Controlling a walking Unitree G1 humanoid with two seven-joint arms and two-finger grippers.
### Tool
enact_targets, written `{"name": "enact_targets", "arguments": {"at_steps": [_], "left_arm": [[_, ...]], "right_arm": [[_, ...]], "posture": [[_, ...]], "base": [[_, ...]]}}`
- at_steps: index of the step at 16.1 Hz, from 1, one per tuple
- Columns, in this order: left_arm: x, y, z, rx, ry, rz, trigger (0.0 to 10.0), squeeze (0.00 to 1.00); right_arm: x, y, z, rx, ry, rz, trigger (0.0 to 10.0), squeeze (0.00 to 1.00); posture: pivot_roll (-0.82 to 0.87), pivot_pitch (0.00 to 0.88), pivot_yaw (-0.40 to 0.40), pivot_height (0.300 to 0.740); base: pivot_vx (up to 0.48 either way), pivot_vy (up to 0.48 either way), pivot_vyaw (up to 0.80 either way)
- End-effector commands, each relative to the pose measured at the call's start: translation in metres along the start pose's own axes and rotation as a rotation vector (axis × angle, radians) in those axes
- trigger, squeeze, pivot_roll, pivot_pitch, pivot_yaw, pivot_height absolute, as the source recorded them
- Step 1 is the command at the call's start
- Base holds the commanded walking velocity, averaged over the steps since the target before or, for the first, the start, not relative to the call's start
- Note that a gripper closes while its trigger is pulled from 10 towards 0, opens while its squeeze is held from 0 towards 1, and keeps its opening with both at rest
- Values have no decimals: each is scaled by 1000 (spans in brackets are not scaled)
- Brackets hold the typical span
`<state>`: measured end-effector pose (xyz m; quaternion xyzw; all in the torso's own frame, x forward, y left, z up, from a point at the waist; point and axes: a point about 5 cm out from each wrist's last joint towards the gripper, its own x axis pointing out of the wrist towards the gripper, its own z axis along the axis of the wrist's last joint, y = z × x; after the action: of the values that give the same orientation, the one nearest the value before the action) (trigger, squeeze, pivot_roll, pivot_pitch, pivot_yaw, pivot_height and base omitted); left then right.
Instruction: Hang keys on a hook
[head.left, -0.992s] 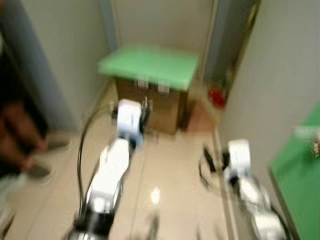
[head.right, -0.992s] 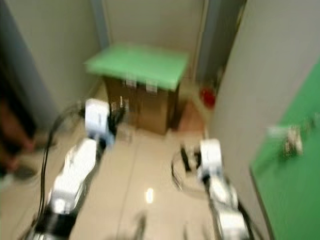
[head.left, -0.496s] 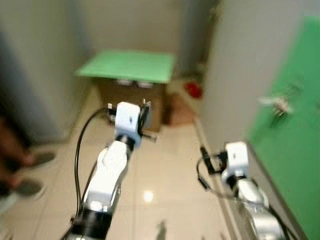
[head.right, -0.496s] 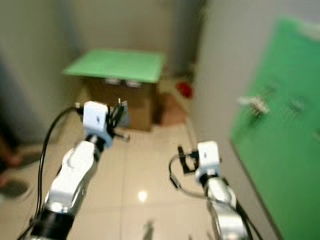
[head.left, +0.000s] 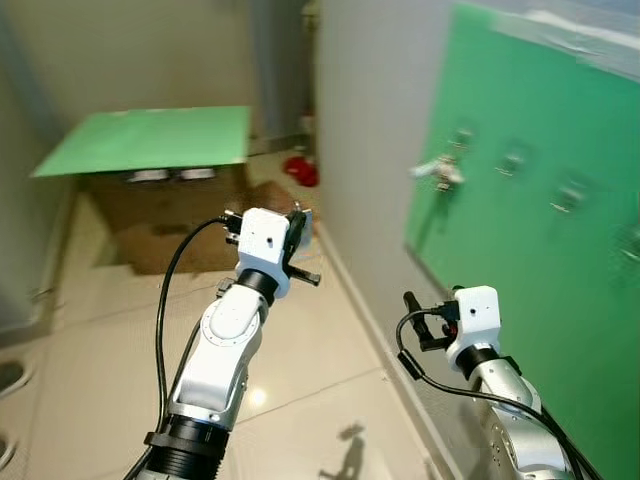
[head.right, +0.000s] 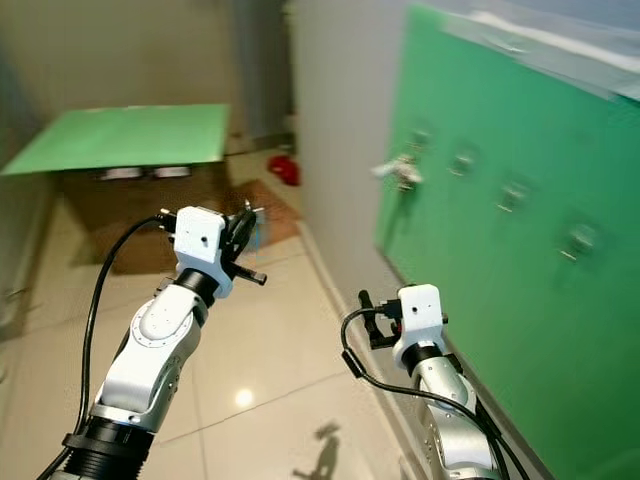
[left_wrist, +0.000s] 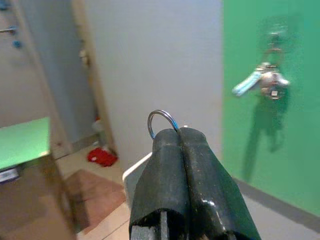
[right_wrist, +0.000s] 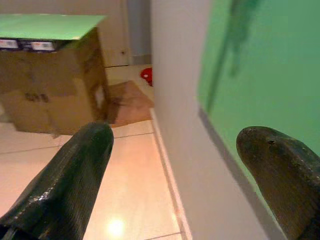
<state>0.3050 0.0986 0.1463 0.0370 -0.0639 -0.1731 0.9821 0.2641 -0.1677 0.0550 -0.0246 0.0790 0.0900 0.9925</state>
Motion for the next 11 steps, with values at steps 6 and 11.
{"name": "enact_targets", "arguments": {"at_steps": [6,11], "left_arm": [[3,2,1,21,-4,-7,0,0],[2,3,0,36,4,-11,0,0]], "right_arm": [[1,-1,-4,22,14,8,10000,0],[-18,-18,14,6,-99,-71,10000,0]], "posture": [[-62,0,49,740],[-59,0,40,732]], "base": [[0,0,-582],[0,0,-536]]}}
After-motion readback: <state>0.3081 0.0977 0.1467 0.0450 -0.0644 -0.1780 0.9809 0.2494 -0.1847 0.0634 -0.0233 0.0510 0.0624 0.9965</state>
